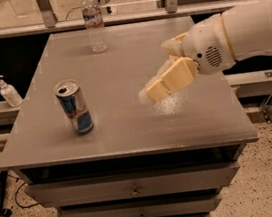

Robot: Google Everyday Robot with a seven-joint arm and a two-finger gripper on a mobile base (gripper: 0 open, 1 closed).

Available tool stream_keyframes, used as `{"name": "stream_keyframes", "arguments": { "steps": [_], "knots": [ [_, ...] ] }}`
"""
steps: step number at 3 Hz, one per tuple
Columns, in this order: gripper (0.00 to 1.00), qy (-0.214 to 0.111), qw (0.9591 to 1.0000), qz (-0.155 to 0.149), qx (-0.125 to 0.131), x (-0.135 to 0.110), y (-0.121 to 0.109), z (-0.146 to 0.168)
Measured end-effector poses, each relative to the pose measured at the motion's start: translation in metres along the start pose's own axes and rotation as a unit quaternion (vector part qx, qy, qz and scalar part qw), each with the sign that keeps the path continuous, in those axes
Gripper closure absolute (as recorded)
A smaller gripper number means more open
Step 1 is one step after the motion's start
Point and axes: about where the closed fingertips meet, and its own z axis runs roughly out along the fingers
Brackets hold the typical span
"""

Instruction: Knock redbull can over

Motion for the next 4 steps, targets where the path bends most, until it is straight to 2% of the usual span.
{"name": "stream_keyframes", "arguments": {
  "steps": [1, 2, 3, 4],
  "knots": [
    [0.0, 0.002, 1.0, 0.0, -0.001, 0.001, 0.001, 0.0],
    [0.0, -0.013, 0.9999, -0.002, -0.004, 0.005, 0.006, 0.005],
    [0.0, -0.053, 0.9985, 0.003, -0.014, 0.022, 0.016, 0.037],
    [0.0, -0.093, 0.9951, -0.004, -0.033, 0.035, 0.024, 0.088]
  ]
}}
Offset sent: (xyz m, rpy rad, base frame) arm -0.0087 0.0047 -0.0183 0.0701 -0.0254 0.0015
